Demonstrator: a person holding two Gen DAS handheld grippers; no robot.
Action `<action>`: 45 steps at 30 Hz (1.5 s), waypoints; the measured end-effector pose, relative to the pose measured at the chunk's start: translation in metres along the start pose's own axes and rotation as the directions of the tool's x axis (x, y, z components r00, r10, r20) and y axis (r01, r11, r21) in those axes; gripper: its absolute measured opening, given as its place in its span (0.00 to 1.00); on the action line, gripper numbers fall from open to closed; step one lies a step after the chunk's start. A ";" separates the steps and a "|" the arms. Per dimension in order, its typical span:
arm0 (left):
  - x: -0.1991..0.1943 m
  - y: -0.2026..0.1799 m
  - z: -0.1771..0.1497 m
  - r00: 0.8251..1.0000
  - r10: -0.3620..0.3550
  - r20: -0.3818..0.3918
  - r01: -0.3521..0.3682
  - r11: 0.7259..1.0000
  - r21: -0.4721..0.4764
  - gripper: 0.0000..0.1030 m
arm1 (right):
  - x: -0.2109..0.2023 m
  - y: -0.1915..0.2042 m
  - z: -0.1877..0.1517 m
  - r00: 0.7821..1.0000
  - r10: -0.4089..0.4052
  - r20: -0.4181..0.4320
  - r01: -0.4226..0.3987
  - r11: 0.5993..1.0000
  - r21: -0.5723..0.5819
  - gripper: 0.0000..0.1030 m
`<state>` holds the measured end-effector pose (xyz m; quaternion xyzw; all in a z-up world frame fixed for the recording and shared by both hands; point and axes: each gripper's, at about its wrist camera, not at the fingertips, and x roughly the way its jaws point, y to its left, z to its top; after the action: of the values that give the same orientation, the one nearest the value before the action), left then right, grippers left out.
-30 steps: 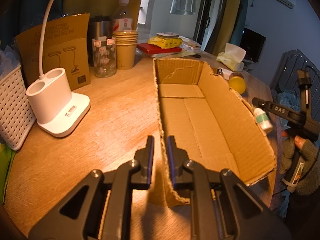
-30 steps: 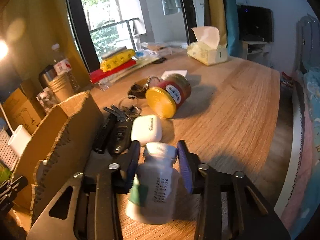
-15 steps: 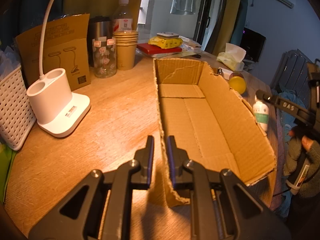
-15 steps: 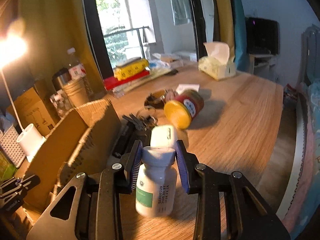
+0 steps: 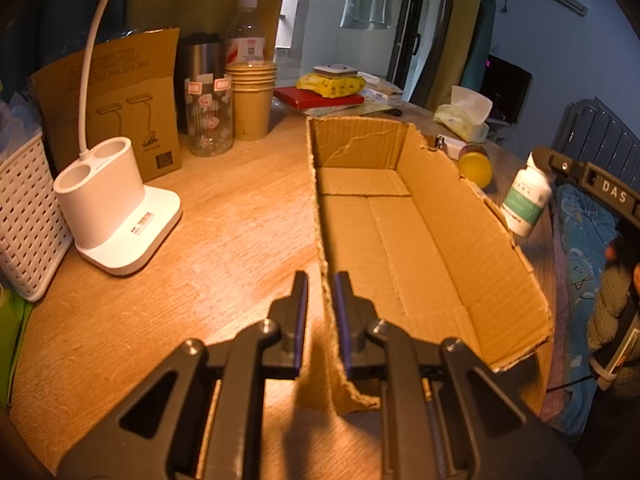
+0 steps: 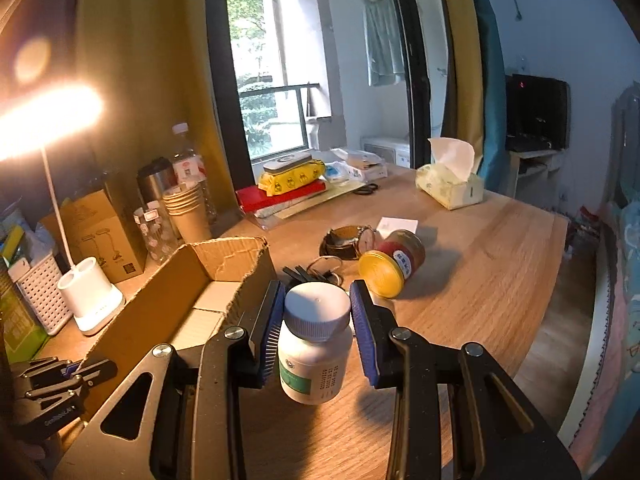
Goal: Organize rigid objects
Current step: 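Carry the pill bottle into the box and open the right gripper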
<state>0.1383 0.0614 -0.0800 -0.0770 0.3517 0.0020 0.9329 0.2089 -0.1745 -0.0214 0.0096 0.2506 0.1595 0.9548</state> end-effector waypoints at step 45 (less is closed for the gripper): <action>0.000 0.001 0.000 1.000 0.001 0.001 -0.001 1.000 0.001 0.14 | 0.027 0.112 -0.029 0.879 0.373 -0.296 -0.393 0.920 -0.008 0.35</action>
<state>0.1383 0.0622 -0.0796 -0.0765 0.3511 0.0024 0.9332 0.1835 -0.0620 -0.0487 0.0034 0.3748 0.3530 0.8573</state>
